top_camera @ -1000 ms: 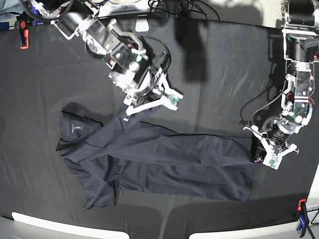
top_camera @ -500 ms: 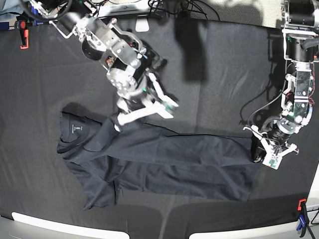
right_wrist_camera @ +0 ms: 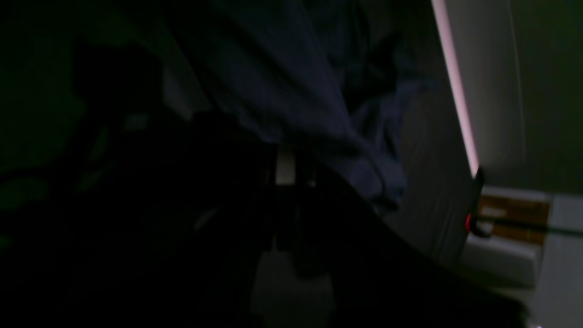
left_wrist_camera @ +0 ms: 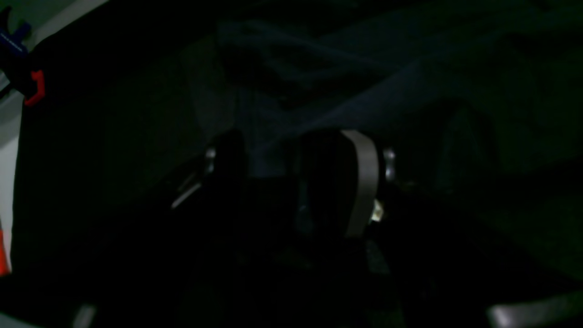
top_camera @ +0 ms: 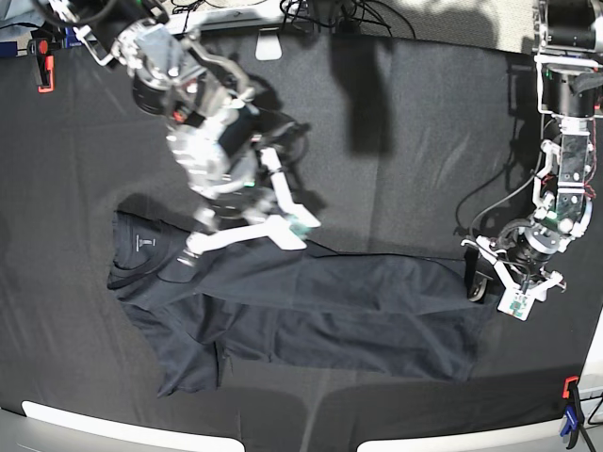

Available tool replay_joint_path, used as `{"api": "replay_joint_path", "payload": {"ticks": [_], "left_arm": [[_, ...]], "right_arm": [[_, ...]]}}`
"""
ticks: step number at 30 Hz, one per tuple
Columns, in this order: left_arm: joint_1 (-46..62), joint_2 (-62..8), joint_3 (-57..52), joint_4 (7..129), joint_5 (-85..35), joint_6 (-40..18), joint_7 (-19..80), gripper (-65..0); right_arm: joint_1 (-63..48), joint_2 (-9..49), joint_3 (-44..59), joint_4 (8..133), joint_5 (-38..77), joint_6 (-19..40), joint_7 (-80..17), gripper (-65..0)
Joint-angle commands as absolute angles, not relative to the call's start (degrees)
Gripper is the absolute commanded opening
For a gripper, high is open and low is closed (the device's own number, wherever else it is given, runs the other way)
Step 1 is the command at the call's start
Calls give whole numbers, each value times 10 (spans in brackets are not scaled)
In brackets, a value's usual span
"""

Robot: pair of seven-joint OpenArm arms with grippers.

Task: Layout the t-shirt on the table in an organized manner, then fold the t-shirt properly
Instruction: 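Move the right gripper over the shirt's collar and grasp the fabric, then hold the shirt with both grippers and pull it toward the table's back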

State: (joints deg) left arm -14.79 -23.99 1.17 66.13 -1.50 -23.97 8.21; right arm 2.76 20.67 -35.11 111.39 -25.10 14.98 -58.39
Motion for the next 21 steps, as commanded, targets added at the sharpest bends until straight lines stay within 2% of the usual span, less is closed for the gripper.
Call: {"api": "replay_joint_path", "payload": {"ticks": [1, 7, 9, 16, 21], "left_arm": [[-162, -248, 8, 671, -20, -235, 81, -351], [-162, -248, 8, 671, -20, -234, 263, -351], [-162, -248, 8, 671, -20, -234, 290, -351], [-162, -247, 8, 671, -67, -233, 284, -351], [-162, -246, 8, 671, -80, -233, 229, -352]], "right_arm": [[29, 212, -340, 1125, -257, 144, -581, -650], [-1, 243, -306, 1125, -255, 143, -580, -650], [-2, 248, -305, 1125, -252, 143, -581, -650], [-2, 247, -305, 1125, -249, 143, -579, -650], [-2, 247, -305, 1125, -249, 143, -579, -650]]}}
